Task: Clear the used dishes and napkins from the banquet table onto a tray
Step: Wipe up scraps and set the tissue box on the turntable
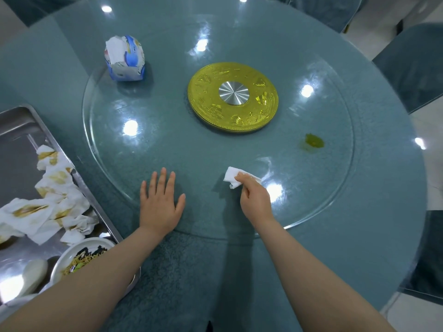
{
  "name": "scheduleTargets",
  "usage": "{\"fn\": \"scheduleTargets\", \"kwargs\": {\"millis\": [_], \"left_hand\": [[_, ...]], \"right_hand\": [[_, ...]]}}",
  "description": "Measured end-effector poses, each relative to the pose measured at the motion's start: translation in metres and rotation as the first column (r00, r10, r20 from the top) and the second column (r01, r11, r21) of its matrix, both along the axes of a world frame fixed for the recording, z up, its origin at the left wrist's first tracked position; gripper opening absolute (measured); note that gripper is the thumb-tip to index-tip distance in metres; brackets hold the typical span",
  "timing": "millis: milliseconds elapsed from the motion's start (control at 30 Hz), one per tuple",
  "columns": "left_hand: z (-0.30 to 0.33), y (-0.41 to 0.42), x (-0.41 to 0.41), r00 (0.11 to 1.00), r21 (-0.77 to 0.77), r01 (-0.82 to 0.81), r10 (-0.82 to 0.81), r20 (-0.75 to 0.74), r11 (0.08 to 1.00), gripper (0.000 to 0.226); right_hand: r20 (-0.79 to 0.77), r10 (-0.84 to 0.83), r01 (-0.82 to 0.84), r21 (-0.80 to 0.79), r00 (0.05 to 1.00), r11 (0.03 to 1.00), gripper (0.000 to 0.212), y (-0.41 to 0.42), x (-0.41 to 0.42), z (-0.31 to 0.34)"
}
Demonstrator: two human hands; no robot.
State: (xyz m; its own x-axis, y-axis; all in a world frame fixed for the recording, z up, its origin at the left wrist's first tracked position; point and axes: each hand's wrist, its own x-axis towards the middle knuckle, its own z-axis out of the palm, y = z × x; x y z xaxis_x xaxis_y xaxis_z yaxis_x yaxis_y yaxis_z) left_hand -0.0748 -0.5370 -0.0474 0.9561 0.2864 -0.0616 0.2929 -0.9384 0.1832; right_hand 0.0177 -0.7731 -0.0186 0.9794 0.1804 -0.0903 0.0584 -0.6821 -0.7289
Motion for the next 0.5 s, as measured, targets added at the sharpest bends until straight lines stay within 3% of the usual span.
{"fn": "scheduleTargets", "kwargs": {"millis": [267, 400, 500], "left_hand": [[0.003, -0.002, 0.0, 1.0, -0.011, -0.004, 0.003, -0.027, 1.0, 0.076], [0.009, -0.003, 0.003, 0.999, -0.099, -0.018, 0.013, -0.052, 0.995, 0.072], [0.019, -0.002, 0.004, 0.997, -0.169, -0.019, 0.006, -0.072, 0.985, 0.067]], "right_hand": [[-0.103, 0.059, -0.058, 0.013, 0.993, 0.998, 0.039, -0.013, -0.009, 0.011], [-0.214, 0.027, -0.018, 0.042, 0.976, 0.999, 0.036, -0.016, -0.007, 0.027], [-0.327, -0.026, 0.096, 0.201, 0.945, 0.975, 0.032, -0.016, -0.007, 0.041]]}}
